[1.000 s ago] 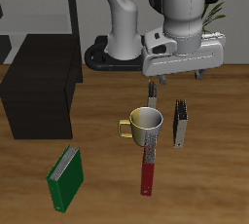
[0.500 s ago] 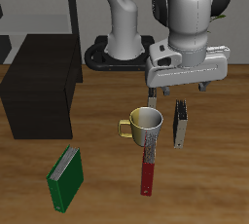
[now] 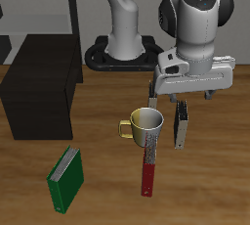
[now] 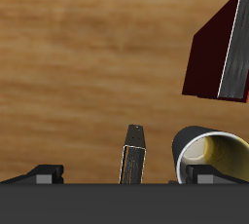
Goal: Place the left yellow book in the top region of the shelf
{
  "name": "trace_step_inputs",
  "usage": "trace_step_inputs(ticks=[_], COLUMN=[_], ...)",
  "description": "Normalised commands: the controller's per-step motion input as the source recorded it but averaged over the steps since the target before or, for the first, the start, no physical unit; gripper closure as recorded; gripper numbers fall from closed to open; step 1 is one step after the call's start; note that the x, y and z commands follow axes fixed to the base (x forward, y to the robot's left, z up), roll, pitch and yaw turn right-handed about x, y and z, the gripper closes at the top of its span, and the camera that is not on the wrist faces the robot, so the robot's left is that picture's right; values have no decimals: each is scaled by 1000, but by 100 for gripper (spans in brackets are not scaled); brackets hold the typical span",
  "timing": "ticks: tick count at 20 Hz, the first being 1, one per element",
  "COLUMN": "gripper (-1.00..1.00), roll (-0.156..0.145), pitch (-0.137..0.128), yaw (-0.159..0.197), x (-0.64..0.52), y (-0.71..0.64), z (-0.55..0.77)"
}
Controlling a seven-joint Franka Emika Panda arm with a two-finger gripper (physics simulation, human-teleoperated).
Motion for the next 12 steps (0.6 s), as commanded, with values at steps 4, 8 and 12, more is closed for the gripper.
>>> trace_step_inputs(ticks=[4,8,12], gripper=[-100,-100,-100], roll=[-31,-15,-32], pitch=[-35,-67,3], yaw=[-29,6,-37], x=[-186,-213,-77], y=[-26,-23,15], z=[-206,-173,-210])
